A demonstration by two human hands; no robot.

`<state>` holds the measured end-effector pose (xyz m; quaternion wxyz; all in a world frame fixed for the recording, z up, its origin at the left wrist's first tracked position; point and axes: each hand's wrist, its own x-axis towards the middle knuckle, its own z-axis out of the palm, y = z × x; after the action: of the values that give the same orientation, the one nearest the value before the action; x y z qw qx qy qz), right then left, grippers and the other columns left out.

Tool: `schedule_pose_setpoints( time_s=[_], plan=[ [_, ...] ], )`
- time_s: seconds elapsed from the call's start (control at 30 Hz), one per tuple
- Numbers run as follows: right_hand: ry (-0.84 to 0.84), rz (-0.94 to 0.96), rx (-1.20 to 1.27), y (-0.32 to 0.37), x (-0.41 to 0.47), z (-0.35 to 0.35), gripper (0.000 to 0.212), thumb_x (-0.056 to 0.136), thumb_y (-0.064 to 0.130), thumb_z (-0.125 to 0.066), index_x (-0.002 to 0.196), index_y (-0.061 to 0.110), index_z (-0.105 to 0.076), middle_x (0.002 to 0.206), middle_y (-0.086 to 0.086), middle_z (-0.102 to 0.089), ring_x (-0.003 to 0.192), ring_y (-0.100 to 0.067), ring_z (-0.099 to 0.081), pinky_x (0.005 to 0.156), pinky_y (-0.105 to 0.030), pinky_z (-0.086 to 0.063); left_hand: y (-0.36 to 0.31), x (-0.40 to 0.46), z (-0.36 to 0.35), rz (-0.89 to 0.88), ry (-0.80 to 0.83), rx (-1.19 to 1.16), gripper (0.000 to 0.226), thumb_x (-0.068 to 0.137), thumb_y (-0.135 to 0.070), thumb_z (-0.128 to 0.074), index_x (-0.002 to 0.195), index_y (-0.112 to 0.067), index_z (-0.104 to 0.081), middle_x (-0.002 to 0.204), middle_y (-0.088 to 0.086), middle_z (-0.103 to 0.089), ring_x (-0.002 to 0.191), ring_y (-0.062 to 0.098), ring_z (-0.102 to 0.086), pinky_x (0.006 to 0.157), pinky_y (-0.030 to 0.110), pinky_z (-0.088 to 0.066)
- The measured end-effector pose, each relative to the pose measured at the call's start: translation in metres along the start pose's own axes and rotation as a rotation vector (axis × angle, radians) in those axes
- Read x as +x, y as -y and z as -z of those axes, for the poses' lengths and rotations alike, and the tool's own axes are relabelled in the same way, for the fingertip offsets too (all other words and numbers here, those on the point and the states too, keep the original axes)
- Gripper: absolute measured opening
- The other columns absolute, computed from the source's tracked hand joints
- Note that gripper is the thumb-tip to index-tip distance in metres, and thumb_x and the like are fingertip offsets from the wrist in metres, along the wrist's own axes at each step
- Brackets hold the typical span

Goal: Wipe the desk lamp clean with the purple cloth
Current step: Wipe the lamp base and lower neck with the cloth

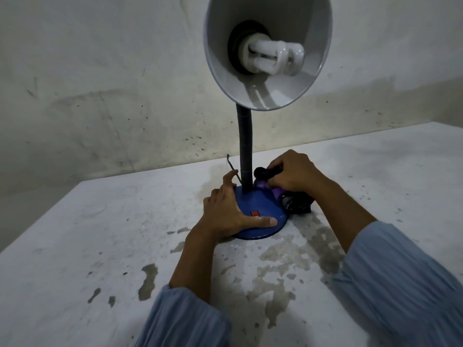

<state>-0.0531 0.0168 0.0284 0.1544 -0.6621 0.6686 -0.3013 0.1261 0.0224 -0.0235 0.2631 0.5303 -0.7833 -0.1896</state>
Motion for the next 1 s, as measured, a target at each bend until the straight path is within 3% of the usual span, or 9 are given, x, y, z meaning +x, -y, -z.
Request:
schedule_pose_setpoints(
  time_s=[0.13, 0.23, 0.37, 0.5, 0.7, 0.77, 0.83, 0.93, 1.0],
  plan=[
    [-0.151, -0.048, -0.299, -0.004, -0.003, 0.0, 0.02, 0.07, 0.026, -0.074, 0.088, 0.02, -0.069, 0.09, -0.004, -0.064, 0.077, -0.026, -0.057, 0.061, -0.027, -0.042, 0.001, 0.002, -0.001, 0.004, -0.009, 0.005, 0.126, 0.033, -0.081, -0.067, 0.136, -0.041, -0.007, 0.141, -0.002, -0.038, 0.123, 0.022, -0.039, 0.103, 0.041, -0.028],
    [-0.103, -0.02, -0.147, -0.004, -0.002, 0.004, 0.027, 0.066, 0.036, -0.079, 0.089, 0.026, -0.068, 0.091, 0.0, -0.062, 0.083, -0.024, -0.058, 0.067, -0.027, -0.042, 0.003, 0.002, -0.001, 0.005, -0.023, -0.04, 0.121, 0.035, -0.081, -0.067, 0.135, -0.043, -0.009, 0.14, -0.001, -0.037, 0.123, 0.023, -0.04, 0.103, 0.042, -0.033],
    [0.077, 0.072, -0.125, 0.001, -0.004, 0.007, 0.024, 0.063, 0.025, -0.078, 0.08, 0.03, -0.063, 0.096, 0.001, -0.062, 0.084, -0.018, -0.056, 0.067, -0.027, -0.042, 0.003, 0.0, 0.006, 0.033, -0.185, -0.33, 0.091, 0.057, -0.08, -0.057, 0.132, -0.04, -0.024, 0.132, 0.002, -0.043, 0.115, 0.019, -0.045, 0.092, 0.034, -0.043],
    [0.361, 0.092, 0.047, 0.006, -0.011, 0.021, 0.023, 0.057, 0.011, -0.08, 0.074, 0.024, -0.072, 0.082, 0.003, -0.067, 0.074, -0.013, -0.058, 0.061, -0.022, -0.047, 0.008, 0.001, 0.01, 0.072, -0.278, -0.457, 0.056, 0.082, -0.058, -0.046, 0.13, -0.032, -0.035, 0.129, 0.003, -0.048, 0.11, 0.019, -0.051, 0.08, 0.025, -0.042],
    [0.662, 0.087, -0.019, 0.017, -0.022, 0.042, 0.027, 0.058, 0.002, -0.078, 0.077, 0.021, -0.076, 0.071, 0.005, -0.071, 0.063, -0.008, -0.062, 0.057, -0.017, -0.05, 0.01, 0.001, 0.011, 0.072, -0.328, -0.468, 0.043, 0.09, -0.05, -0.042, 0.127, -0.028, -0.04, 0.124, 0.0, -0.051, 0.103, 0.016, -0.053, 0.071, 0.016, -0.041],
    [0.773, 0.091, -0.014, 0.017, -0.027, 0.049, 0.027, 0.06, 0.003, -0.079, 0.078, 0.023, -0.077, 0.074, 0.004, -0.073, 0.065, -0.008, -0.065, 0.059, -0.016, -0.05, 0.01, 0.001, 0.01, 0.076, -0.328, -0.467, 0.043, 0.09, -0.049, -0.042, 0.127, -0.027, -0.04, 0.125, 0.0, -0.051, 0.103, 0.017, -0.053, 0.076, 0.021, -0.043],
    [0.69, 0.1, 0.054, 0.015, -0.026, 0.052, 0.026, 0.06, 0.006, -0.08, 0.078, 0.024, -0.077, 0.074, 0.003, -0.073, 0.065, -0.008, -0.065, 0.06, -0.018, -0.051, 0.01, 0.001, 0.01, 0.08, -0.326, -0.452, 0.042, 0.091, -0.048, -0.041, 0.127, -0.026, -0.04, 0.129, 0.002, -0.05, 0.105, 0.018, -0.053, 0.082, 0.025, -0.044],
    [0.369, 0.109, 0.087, 0.017, -0.021, 0.043, 0.025, 0.06, 0.008, -0.08, 0.077, 0.026, -0.076, 0.076, 0.004, -0.072, 0.065, -0.008, -0.061, 0.055, -0.018, -0.047, 0.009, 0.001, 0.01, 0.078, -0.341, -0.445, 0.042, 0.092, -0.046, -0.04, 0.128, -0.025, -0.04, 0.13, 0.003, -0.051, 0.107, 0.02, -0.054, 0.084, 0.027, -0.044],
    [0.362, 0.12, 0.029, 0.02, -0.021, 0.034, 0.025, 0.06, 0.008, -0.079, 0.079, 0.024, -0.076, 0.081, 0.002, -0.071, 0.067, -0.009, -0.058, 0.056, -0.018, -0.046, 0.009, 0.001, 0.01, 0.076, -0.344, -0.443, 0.041, 0.092, -0.046, -0.04, 0.127, -0.024, -0.041, 0.129, 0.003, -0.051, 0.108, 0.022, -0.055, 0.086, 0.028, -0.045]
  ],
)
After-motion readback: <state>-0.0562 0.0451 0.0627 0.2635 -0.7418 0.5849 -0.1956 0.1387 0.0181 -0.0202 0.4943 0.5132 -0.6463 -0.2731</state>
